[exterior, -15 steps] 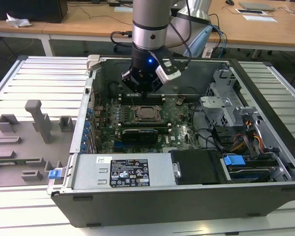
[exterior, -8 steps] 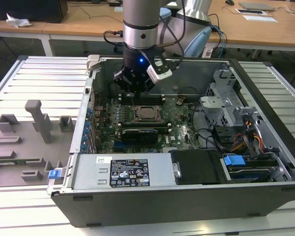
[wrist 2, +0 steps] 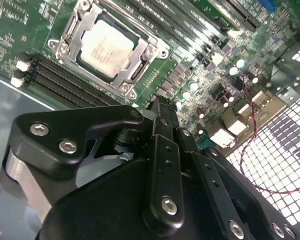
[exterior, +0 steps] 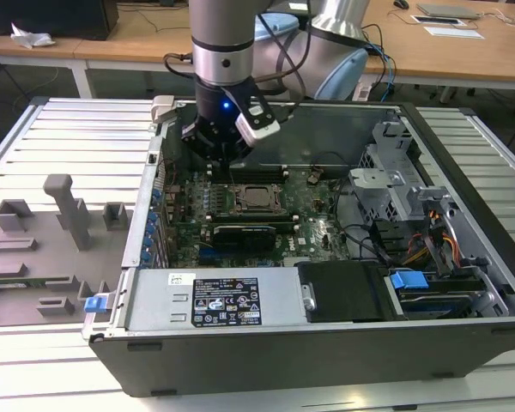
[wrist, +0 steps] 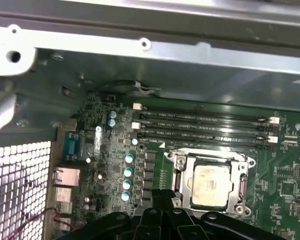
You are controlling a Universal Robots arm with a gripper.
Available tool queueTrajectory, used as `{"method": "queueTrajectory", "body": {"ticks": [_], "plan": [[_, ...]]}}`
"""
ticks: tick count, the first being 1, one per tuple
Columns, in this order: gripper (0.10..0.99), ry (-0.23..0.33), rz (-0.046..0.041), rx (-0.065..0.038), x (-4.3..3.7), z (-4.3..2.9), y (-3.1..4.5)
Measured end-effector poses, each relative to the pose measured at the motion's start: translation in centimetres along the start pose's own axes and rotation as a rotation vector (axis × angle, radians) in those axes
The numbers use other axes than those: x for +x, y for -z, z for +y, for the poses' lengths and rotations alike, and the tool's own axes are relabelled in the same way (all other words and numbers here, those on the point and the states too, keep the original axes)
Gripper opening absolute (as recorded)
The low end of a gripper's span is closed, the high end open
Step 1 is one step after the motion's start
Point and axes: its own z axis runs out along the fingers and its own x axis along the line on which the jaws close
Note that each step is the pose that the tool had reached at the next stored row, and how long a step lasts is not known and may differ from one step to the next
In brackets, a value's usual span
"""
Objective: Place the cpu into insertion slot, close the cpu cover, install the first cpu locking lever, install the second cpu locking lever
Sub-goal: 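Install the first cpu locking lever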
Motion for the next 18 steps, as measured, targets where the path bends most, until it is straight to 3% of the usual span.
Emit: {"method": "queueTrajectory", "body": {"ticks": [3,7,10,14,15,18], "plan": [[0.106,0.0,-0.014,-0.019,0.6,0.07,0.01],[0.106,0.0,-0.0335,-0.053,1.3,0.14,0.02],[0.106,0.0,-0.0593,-0.121,1.9,0.2,0.03],[0.106,-0.002,-0.0716,-0.182,1.94,0.2,0.03],[0.106,-0.003,-0.0728,-0.192,1.94,0.2,-0.01],[0.106,-0.003,-0.0727,-0.193,1.49,0.15,-0.17]]}}
